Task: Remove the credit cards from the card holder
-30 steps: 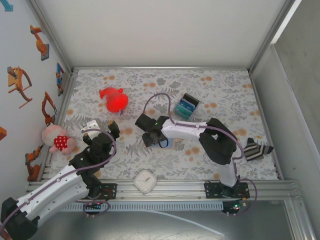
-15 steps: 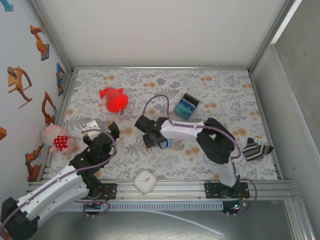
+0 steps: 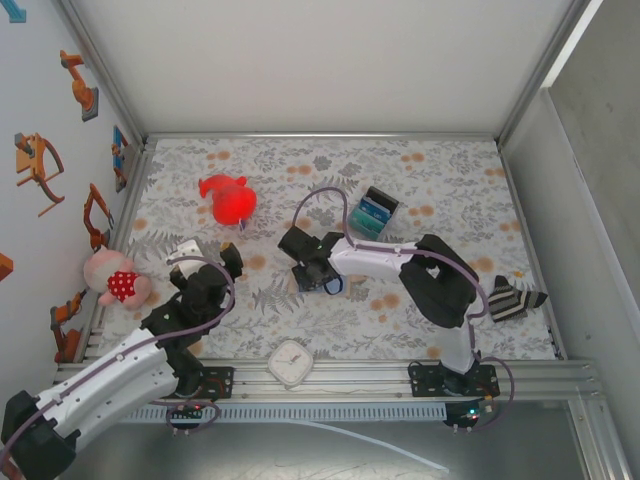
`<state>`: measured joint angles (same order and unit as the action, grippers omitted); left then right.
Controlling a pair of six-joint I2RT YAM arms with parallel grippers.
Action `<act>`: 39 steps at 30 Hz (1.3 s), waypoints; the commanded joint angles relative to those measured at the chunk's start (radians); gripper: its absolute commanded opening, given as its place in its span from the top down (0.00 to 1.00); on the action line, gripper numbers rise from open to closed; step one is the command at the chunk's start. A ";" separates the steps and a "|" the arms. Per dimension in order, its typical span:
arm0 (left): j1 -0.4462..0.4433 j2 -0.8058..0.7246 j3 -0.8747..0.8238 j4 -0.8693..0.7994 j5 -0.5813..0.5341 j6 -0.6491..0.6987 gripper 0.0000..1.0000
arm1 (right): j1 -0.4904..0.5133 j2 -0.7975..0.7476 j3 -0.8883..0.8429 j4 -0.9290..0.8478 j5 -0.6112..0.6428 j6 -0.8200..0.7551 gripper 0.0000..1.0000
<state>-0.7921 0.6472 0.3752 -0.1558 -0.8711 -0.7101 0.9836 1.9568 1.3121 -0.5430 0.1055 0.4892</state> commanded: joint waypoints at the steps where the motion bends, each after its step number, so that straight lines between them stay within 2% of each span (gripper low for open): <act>1: 0.003 0.023 0.002 0.052 0.038 -0.006 0.03 | -0.006 -0.036 -0.027 0.008 0.020 -0.094 0.74; 7: 0.004 0.084 0.019 0.091 0.061 -0.008 0.03 | -0.004 -0.064 -0.028 0.062 -0.042 -0.240 0.75; 17: 0.002 0.202 0.070 0.103 0.115 -0.035 0.03 | -0.004 -0.051 0.013 0.071 -0.079 -0.351 0.76; 19: 0.002 0.221 0.077 0.110 0.126 -0.041 0.03 | -0.004 -0.063 0.004 0.078 -0.076 -0.348 0.75; 26: 0.002 0.250 0.088 0.146 0.141 -0.033 0.03 | -0.005 -0.109 -0.050 0.089 0.017 -0.254 0.60; 39: 0.002 0.241 0.101 0.121 0.126 -0.032 0.03 | -0.029 -0.158 -0.131 0.113 0.098 -0.107 0.59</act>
<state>-0.7921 0.8963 0.4450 -0.0296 -0.7361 -0.7315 0.9695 1.8374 1.1954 -0.4358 0.1596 0.3248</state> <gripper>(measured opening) 0.967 0.411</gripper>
